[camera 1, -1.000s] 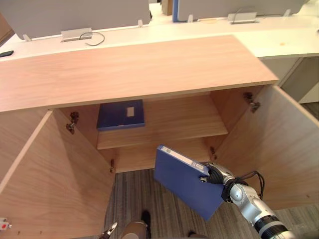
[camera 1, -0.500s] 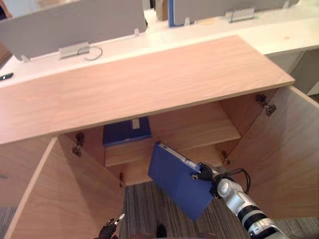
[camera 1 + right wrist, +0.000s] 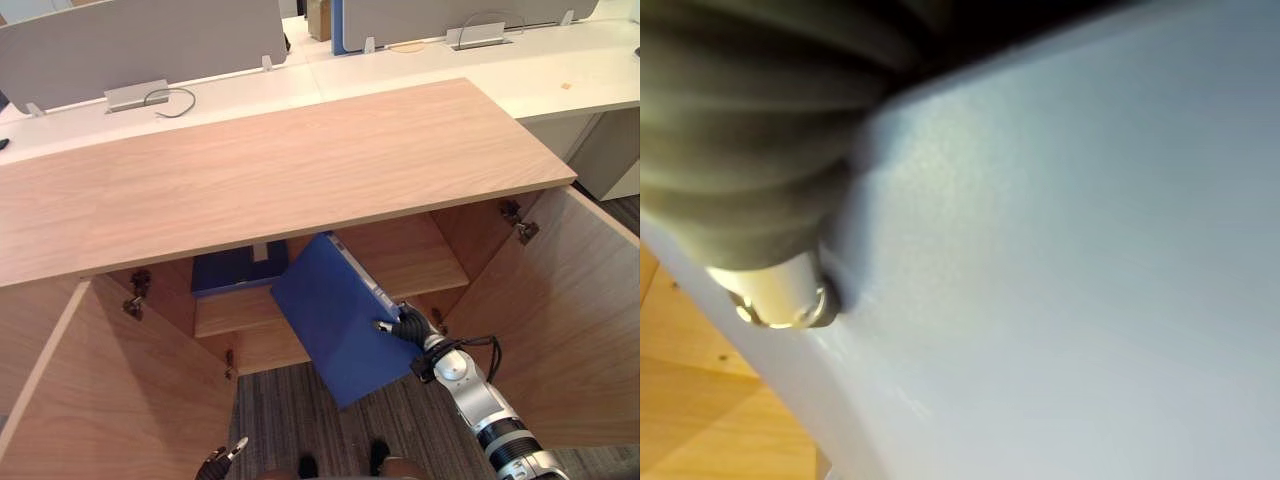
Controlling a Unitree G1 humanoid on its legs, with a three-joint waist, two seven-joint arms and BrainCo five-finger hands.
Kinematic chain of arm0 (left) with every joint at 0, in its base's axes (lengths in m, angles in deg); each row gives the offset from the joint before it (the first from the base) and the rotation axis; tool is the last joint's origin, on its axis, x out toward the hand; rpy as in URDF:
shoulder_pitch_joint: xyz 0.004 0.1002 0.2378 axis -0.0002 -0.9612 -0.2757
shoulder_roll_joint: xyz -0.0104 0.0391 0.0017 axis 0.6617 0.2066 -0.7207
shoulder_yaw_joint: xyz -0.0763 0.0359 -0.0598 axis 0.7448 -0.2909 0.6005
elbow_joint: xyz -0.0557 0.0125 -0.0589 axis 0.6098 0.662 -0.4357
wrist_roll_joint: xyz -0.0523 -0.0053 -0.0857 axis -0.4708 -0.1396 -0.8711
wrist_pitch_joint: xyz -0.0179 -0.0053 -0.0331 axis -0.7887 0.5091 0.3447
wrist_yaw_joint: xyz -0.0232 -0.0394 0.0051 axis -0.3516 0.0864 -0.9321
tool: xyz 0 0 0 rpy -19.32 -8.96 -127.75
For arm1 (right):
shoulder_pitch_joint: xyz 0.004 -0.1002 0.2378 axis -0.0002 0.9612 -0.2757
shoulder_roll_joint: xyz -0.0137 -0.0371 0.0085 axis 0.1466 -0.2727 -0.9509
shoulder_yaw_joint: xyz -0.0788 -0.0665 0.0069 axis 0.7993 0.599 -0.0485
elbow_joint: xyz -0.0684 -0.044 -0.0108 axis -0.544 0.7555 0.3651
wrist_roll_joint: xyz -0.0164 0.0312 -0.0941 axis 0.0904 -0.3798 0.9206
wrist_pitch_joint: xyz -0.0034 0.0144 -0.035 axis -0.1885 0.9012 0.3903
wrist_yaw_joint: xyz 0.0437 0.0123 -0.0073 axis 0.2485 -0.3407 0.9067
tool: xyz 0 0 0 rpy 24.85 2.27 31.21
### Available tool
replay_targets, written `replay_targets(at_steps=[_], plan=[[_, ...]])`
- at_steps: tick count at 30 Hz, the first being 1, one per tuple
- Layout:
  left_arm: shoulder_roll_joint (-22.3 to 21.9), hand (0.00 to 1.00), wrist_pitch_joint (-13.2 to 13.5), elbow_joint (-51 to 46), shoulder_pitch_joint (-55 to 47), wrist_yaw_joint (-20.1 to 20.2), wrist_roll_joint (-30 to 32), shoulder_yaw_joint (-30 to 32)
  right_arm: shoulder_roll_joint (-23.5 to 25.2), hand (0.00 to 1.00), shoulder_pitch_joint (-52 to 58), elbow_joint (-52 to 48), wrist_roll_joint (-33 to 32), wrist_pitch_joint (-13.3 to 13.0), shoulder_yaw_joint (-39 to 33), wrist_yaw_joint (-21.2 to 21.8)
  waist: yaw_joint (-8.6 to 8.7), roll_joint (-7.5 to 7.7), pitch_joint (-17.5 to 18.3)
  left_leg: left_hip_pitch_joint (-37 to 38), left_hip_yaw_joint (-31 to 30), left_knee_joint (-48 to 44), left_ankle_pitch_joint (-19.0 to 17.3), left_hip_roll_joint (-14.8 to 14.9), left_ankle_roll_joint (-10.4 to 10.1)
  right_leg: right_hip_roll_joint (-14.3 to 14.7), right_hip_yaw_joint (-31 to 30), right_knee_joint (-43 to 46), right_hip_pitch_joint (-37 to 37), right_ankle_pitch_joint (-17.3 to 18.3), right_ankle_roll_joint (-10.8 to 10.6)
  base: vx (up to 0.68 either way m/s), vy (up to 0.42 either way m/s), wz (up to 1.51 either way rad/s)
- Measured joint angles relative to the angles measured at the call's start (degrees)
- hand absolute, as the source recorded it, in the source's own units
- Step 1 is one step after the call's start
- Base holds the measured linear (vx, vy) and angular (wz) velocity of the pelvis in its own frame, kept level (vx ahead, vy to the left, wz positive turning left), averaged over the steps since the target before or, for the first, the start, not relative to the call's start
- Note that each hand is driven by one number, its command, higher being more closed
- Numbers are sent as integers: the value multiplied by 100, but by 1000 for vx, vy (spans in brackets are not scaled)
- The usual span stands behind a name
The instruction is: Walk over to the cabinet, pick up the folder, carry it to the office cabinet, place the folder inside the office cabinet, then close the office cabinet door
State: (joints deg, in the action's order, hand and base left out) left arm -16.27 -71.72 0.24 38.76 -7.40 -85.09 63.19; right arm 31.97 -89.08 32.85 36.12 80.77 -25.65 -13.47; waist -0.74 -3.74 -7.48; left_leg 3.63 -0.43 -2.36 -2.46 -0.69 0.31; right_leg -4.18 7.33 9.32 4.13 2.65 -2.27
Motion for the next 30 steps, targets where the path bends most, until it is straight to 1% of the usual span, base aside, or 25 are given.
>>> replay_targets(at_steps=[4, 7, 8, 9, 10, 11, 12, 13, 14, 15, 16, 17, 18, 19, 20, 21, 22, 23, 24, 26, 27, 28, 29, 30], plan=[[-5, 0, 1, -4, -19, 25, 19, -2, 34, 100, 103, 0, -397, -8, -284, -15, 0, -7, 43, 80, -48, 25, -43, 108, -78, 104, 114, -139, -174, -6, 9, 69, -51, 8], [-10, 0, 1, -25, -53, 25, 15, -4, 175, 100, 170, 62, -992, -15, -709, -161, -10, -2, 55, 134, -121, -53, -105, 108, -127, 100, 199, -259, -369, -6, 9, 37, 9, 15], [-13, 0, 2, -53, -72, 25, 10, -3, 287, 100, 169, 88, -1309, -19, -922, -254, -49, -6, 74, 45, -133, -254, -215, 105, -138, 95, 204, -257, -380, -5, 7, 11, 24, 4], [-11, 0, 3, -66, -71, 25, -6, -3, 350, 100, 164, 114, -1427, -17, -1028, -298, -67, -6, 77, -58, -139, -433, -298, 102, -138, 90, 206, -249, -364, -4, 7, -8, 34, 7], [-11, 0, 6, -125, -72, 25, -64, -2, 413, 100, 154, 244, -1839, -43, -1144, -405, -101, -13, 70, -323, -148, -896, -499, 106, -142, 88, 226, -194, -300, 10, 0, -37, 37, 16], [-18, 0, 7, -191, -72, 24, -156, 1, 526, 100, 134, 324, -2300, -86, -1335, -506, -125, -41, -29, -543, -143, -1363, -681, 123, -170, 85, 278, -47, -271, 76, -1, -54, 39, 19], [-31, 0, 14, -226, -77, 24, -195, 20, 599, 100, 133, 320, -2515, -111, -1450, -570, -141, -53, -81, -667, -141, -1606, -788, 131, -134, 77, 295, 118, -209, 169, 14, -117, 54, 21], [-96, 0, 19, -298, -79, 21, -261, 143, 759, 100, 59, 278, -2864, -185, -1678, -708, -156, -90, -174, -971, -87, -2151, -1037, 166, -86, 32, 322, 714, 89, 450, 24, -154, 70, 15], [-141, 0, 23, -364, -78, 14, -334, 241, 853, 100, -48, 243, -3250, -227, -1757, -848, -158, -101, -246, -1250, 6, -2639, -1248, 195, -39, -27, 323, 1301, 414, 706, 26, -224, 84, 15], [-176, 0, 23, -494, -80, 2, -427, 356, 982, 100, -227, 99, -3769, -314, -1855, -998, -159, -107, -360, -1690, 99, -3335, -1536, 201, 9, -151, 312, 2113, 906, 1065, 31, -191, 62, 10], [-197, 0, 23, -550, -78, -6, -454, 384, 1039, 100, -320, 14, -3997, -378, -1891, -1061, -157, -119, -402, -1900, 146, -3650, -1684, 203, 35, -206, 293, 2494, 1142, 1232, 33, -205, 57, 1], [-262, 0, 26, -655, -78, -32, -545, 465, 1144, 100, -510, -187, -4604, -530, -1917, -1183, -208, -137, -479, -2328, 275, -4313, -2004, 202, 82, -331, 177, 3302, 1667, 1572, 18, -188, 56, -6], [-299, 0, 30, -678, -86, -52, -580, 506, 1191, 100, -592, -247, -4830, -600, -1916, -1228, -225, -159, -505, -2468, 313, -4527, -2122, 196, 95, -381, 142, 3564, 1828, 1694, -4, -182, 56, -5], [-382, 0, 30, -684, -81, -77, -643, 605, 1243, 100, -727, -323, -5079, -613, -1914, -1336, -226, -227, -566, -2687, 377, -4915, -2339, 192, 116, -462, 92, 3973, 2048, 1901, -53, -159, 50, 0], [-428, 0, 29, -720, -85, -108, -703, 661, 1268, 100, -788, -326, -5377, -645, -1896, -1403, -264, -245, -610, -2796, 468, -5115, -2476, 187, 158, -550, 34, 4255, 2193, 2028, -82, -116, 35, 10], [-484, 0, 34, -794, -106, -126, -797, 749, 1349, 100, -880, -347, -5788, -744, -1916, -1483, -295, -241, -678, -2926, 599, -5332, -2562, 195, 155, -671, -29, 4557, 2368, 2175, -73, -100, 27, 12], [-512, 0, 39, -795, -112, -137, -829, 825, 1392, 100, -940, -347, -5974, -828, -1934, -1531, -288, -244, -678, -3030, 644, -5439, -2596, 193, 173, -725, -53, 4697, 2478, 2233, -68, -81, 18, 15], [-569, 0, 39, -796, -115, -173, -929, 919, 1435, 100, -1109, -346, -6315, -943, -1965, -1618, -301, -251, -684, -3256, 712, -5655, -2639, 180, 161, -801, -109, 4961, 2734, 2325, -50, -73, 27, 7], [-629, 0, 38, -796, -114, -222, -1045, 1040, 1472, 100, -1322, -328, -6601, -1031, -2047, -1718, -348, -248, -710, -3466, 743, -5865, -2721, 164, 171, -845, -172, 5195, 2975, 2391, -31, -58, 35, 4], [-691, 0, 37, -803, -114, -275, -1229, 1150, 1479, 100, -1704, -220, -6949, -1157, -2185, -1861, -372, -246, -779, -3706, 754, -6115, -2769, 112, 189, -942, -214, 5493, 3258, 2488, -59, -8, 36, 11], [-730, 0, 34, -809, -117, -315, -1397, 1183, 1471, 100, -2009, -79, -7144, -1209, -2304, -1940, -418, -242, -789, -3901, 826, -6227, -2775, 104, 186, -993, -278, 5654, 3486, 2529, -55, 21, 30, 11], [-746, 0, 33, -834, -115, -318, -1444, 1208, 1471, 100, -2178, -6, -7193, -1231, -2372, -1983, -454, -240, -796, -4000, 870, -6265, -2775, 105, 186, -1007, -316, 5719, 3615, 2543, -48, 32, 21, 1], [-801, 0, 35, -906, -118, -348, -1615, 1253, 1418, 100, -2495, 184, -7397, -1316, -2383, -2059, -511, -235, -826, -4178, 914, -6328, -2773, 113, 185, -1015, -360, 5813, 3830, 2547, -41, 0, 0, 0], [-829, 0, 39, -931, -119, -378, -1787, 1269, 1377, 100, -2765, 415, -7569, -1324, -2405, -2150, -561, -235, -843, -4317, 903, -6390, -2773, 130, 184, -1015, -346, 5881, 3960, 2554, -27, 22, -1, 4]])
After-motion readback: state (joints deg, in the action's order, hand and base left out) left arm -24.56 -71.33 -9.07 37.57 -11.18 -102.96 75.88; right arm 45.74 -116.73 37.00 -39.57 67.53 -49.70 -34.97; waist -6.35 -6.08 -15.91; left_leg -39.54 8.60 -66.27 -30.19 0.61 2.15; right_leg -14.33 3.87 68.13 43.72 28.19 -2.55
